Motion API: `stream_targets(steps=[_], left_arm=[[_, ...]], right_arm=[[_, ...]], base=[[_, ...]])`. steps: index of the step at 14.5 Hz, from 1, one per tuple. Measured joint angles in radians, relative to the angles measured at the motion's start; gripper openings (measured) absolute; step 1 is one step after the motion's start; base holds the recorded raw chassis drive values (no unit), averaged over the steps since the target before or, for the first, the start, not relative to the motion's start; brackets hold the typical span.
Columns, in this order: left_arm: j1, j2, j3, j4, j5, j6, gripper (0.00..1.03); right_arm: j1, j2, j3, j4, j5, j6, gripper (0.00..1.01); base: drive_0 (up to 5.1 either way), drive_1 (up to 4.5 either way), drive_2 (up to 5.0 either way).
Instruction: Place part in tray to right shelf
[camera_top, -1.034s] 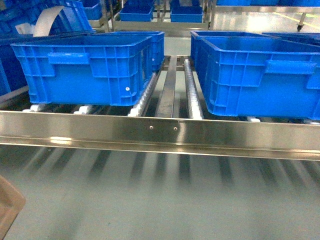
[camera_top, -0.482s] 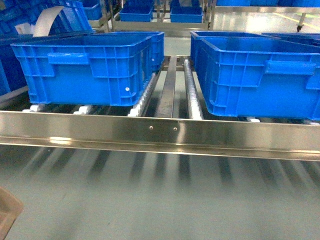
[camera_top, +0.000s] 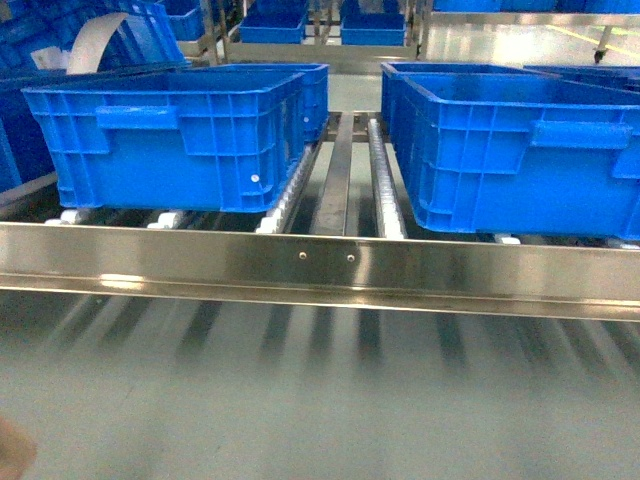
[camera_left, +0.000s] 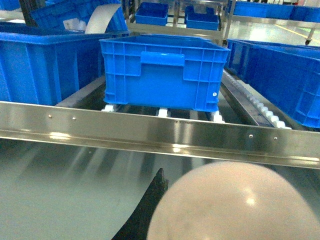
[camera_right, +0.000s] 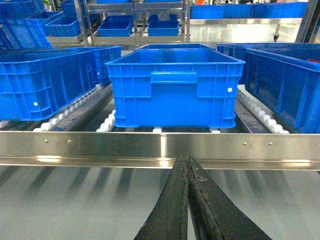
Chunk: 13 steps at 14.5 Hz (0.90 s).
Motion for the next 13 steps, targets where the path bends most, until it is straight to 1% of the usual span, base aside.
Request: stream_targets(steps=[1,2,3,5,12,13], left_arm=[[0.0,-0.049,0.0,-0.011,-0.002,-0.001,0.12],[0.0,-0.049,0.002,0.004,-0.002,0.001,0.12],[0.0,-0.049,0.001,-0.024,-0.002,0.0,0.12],[0.0,-0.049,0.001,-0.008,-0.002,0.001,0.12],[0.0,-0.049,0.001,-0.012,-0.002,0.0,0.12],[0.0,-0.049,0.001,-0.012,-0.002,0.0,0.12]], right_arm=[[0.0,0.0,0.0,0.002,0.0,0.0,0.02],[0.0,0.0,0.0,0.001,0.0,0.0,0.02],[0.0,0.0,0.0,0.001,0.0,0.0,0.02],[0.0,0.0,0.0,0.001,0.0,0.0,0.02],[0.0,0.0,0.0,0.001,0.0,0.0,0.02],[0.0,0.0,0.0,0.001,0.0,0.0,0.05]], base=[[0.0,0.0,0.0],[0.0,0.0,0.0],[0.0,0.0,0.0],[0.0,0.0,0.0],[0.0,0.0,0.0],[0.0,0.0,0.0]])
